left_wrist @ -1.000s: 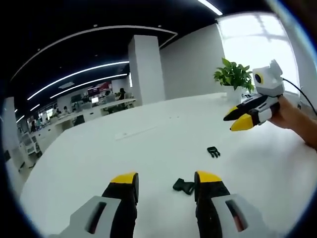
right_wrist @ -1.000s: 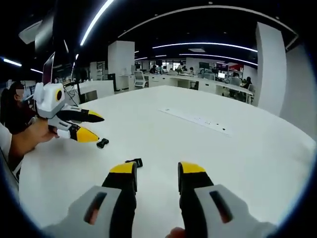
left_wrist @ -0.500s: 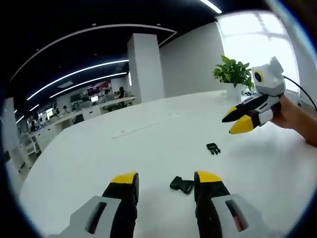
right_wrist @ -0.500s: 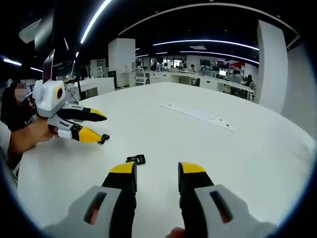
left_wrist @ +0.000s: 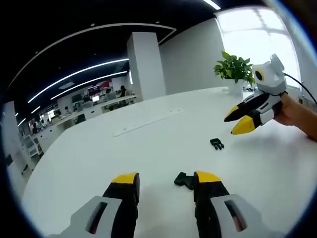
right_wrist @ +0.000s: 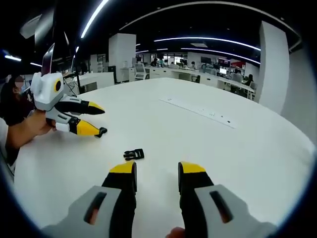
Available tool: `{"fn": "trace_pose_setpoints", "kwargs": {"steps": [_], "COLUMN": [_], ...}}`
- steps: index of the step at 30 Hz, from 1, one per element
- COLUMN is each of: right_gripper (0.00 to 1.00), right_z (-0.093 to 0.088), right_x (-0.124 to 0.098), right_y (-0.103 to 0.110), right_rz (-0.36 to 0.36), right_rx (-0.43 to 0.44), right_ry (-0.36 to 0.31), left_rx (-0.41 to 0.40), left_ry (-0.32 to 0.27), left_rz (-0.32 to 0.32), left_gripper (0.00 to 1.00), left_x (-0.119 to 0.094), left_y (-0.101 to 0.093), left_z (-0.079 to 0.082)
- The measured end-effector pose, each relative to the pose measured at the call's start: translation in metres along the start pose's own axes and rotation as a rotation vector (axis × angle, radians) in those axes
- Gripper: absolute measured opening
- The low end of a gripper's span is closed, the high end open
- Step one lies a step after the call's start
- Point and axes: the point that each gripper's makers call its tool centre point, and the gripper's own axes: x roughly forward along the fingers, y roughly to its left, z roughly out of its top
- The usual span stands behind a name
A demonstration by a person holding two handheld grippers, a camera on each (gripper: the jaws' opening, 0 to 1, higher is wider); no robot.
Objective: Snap the two parts of the plastic buckle together until the buckle closes and remains connected.
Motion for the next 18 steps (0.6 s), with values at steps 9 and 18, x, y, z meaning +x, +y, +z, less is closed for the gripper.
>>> {"fn": "trace_pose_setpoints", "kwargs": {"steps": [9, 18], "right_gripper": [0.34, 0.34], "right_z": [-0.002, -0.003], "right_x": [0.002, 0.004], "right_y": [0.001, 0.001], "right_rz": [0.003, 0.003], "right_rx": [-0.005, -0.005], "right_ry": [0.008, 0.012], "left_rx": [0.004, -0.001], "left_ry": [0.024, 0.047], "left_rz": [-0.003, 0.021], "left_gripper": [0.43, 0.41], "left_x": [-0.003, -0.008], "left_y": [0.003, 0.013], "left_z": [-0.006, -0.011]}}
